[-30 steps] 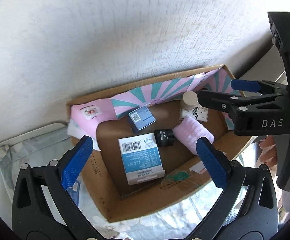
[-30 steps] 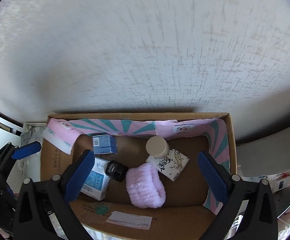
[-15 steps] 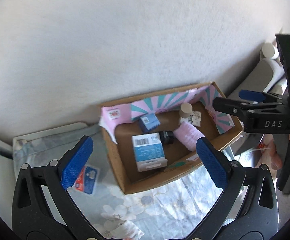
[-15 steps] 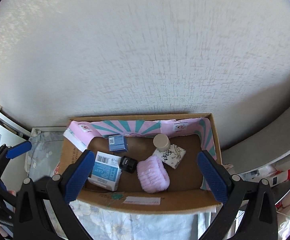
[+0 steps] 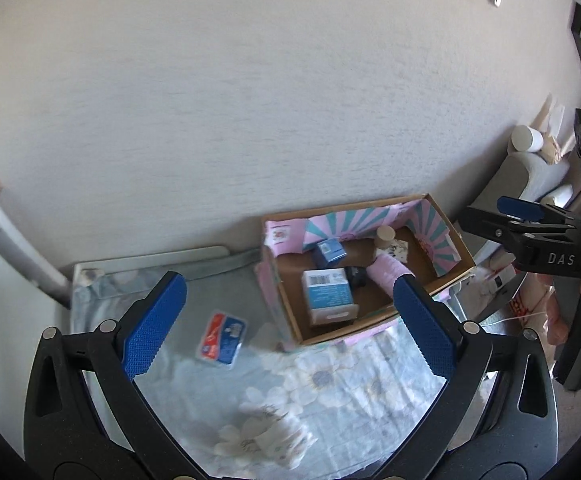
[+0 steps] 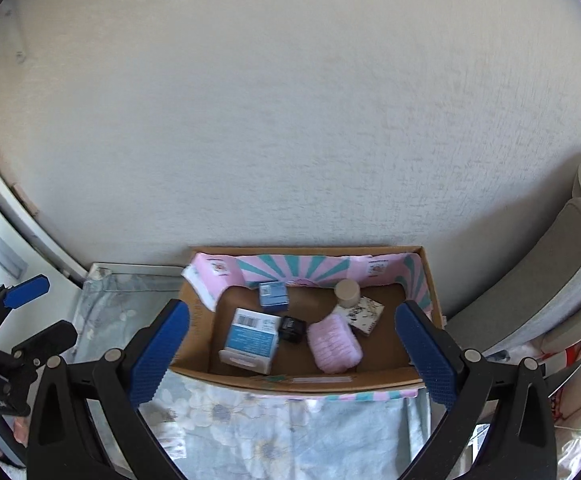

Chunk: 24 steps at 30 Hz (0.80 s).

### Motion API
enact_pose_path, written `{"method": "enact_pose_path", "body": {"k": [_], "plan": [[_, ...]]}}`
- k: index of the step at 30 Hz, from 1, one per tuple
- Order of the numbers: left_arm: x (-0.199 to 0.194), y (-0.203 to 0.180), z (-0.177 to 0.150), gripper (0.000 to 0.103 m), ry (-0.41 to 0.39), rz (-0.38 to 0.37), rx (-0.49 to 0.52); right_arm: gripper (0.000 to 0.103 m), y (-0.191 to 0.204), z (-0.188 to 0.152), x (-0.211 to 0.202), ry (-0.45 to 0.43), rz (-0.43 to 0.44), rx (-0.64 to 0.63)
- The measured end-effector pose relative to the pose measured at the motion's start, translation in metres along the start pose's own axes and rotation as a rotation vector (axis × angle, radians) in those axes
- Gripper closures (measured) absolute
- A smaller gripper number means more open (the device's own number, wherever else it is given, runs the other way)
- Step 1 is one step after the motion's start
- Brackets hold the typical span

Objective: Organize objects
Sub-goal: 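Move both tools back over the floss case and sock bundle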

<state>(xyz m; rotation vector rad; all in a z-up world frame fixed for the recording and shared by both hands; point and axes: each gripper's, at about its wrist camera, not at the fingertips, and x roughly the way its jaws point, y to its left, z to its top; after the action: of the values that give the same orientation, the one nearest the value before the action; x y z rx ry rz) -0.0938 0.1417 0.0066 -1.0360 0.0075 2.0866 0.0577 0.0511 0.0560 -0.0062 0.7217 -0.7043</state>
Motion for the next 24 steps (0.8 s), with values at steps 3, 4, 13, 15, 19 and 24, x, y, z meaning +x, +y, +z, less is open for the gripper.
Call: {"method": "enact_pose_path", "body": {"k": [3, 4, 13, 15, 19, 24], "plan": [[-0.015, 0.013, -0.006, 0.0, -0.015, -0.002, -0.014, 0.0, 0.014, -0.005, -0.012, -0.03, 0.005, -0.015], [-0.02, 0.017, -0.007, 0.0, -0.022, -0.001, -0.017, 0.0, 0.021, -0.007, -0.016, -0.043, 0.003, -0.025], [-0.052, 0.053, -0.032, 0.0, -0.044, 0.012, -0.038, 0.0, 0.062, -0.029, -0.032, -0.087, 0.022, -0.079], [-0.054, 0.061, -0.036, 0.0, -0.042, 0.015, -0.042, 0.0, 0.069, -0.034, -0.033, -0.092, 0.029, -0.084], [-0.06, 0.079, -0.048, 0.0, -0.035, 0.02, -0.057, 0.0, 0.086, -0.049, -0.033, -0.097, 0.041, -0.091], [-0.059, 0.101, -0.065, 0.0, -0.014, 0.022, -0.071, 0.0, 0.102, -0.069, -0.024, -0.09, 0.061, -0.101]]}}
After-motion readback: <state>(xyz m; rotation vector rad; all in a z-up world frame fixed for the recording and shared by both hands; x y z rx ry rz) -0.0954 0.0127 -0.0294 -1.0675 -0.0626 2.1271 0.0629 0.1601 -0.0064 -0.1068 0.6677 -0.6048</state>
